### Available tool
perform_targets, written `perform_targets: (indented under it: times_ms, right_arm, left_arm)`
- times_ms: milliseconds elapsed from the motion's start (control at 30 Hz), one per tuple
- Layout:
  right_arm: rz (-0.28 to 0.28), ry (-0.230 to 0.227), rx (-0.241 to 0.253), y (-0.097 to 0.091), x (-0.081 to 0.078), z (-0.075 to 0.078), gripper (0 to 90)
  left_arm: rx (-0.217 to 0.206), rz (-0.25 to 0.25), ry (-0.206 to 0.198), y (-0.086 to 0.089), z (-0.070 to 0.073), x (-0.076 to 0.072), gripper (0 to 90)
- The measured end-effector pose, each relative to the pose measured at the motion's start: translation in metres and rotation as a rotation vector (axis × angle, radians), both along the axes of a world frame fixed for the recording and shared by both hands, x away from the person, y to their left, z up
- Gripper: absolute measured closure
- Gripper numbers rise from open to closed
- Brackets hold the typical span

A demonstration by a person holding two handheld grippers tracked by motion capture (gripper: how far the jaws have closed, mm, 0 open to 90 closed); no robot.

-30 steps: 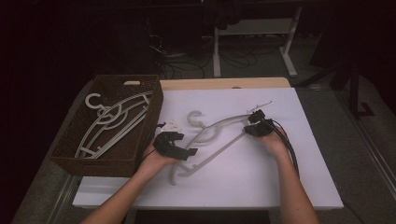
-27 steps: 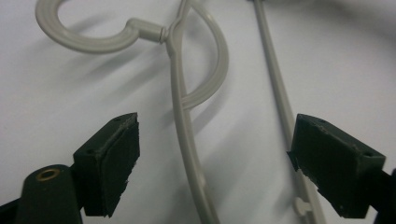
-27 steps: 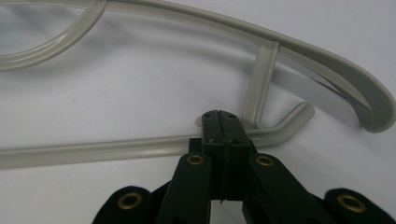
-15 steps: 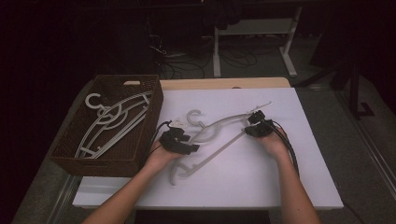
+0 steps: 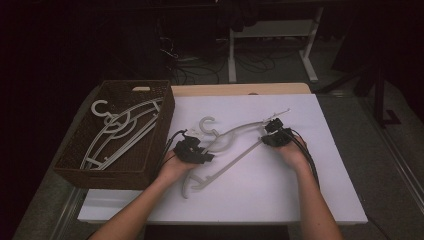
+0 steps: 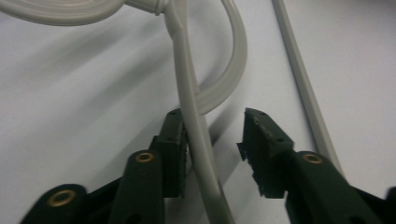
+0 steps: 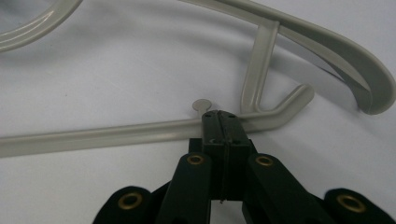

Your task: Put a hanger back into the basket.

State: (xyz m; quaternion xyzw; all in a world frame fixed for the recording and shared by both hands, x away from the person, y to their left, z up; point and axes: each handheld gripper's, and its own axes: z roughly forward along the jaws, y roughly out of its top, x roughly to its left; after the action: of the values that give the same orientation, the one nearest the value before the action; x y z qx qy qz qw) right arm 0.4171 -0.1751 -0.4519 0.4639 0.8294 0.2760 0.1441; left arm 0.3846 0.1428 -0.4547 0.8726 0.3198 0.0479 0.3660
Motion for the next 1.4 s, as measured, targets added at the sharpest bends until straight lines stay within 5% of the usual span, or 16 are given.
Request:
perform_targets:
  times_ms: [133,400,800,1033,1400]
  right_arm:
    - [0.001,0.001,0.003,-0.001,0.000,0.000,89.3]
    - [0.003,0.001,0.014,-0.002,0.000,0.000,89.3]
    - [0.033,0.000,0.084,-0.004,-0.007,0.006,89.1]
    - [0.058,-0.045,0.181,-0.015,-0.029,0.027,66.6]
    - [0.097,-0.100,0.219,-0.021,-0.067,0.039,35.0]
  left_arm:
    - [-0.014,0.012,-0.002,0.003,0.002,0.001,75.7]
    - [-0.025,0.050,-0.004,0.002,0.006,-0.002,77.8]
    - [-0.023,0.103,-0.079,0.005,0.017,-0.004,81.9]
    - [-0.034,0.105,-0.098,0.008,0.035,-0.007,82.0]
    - [-0.041,0.119,-0.130,0.009,0.082,-0.007,81.9]
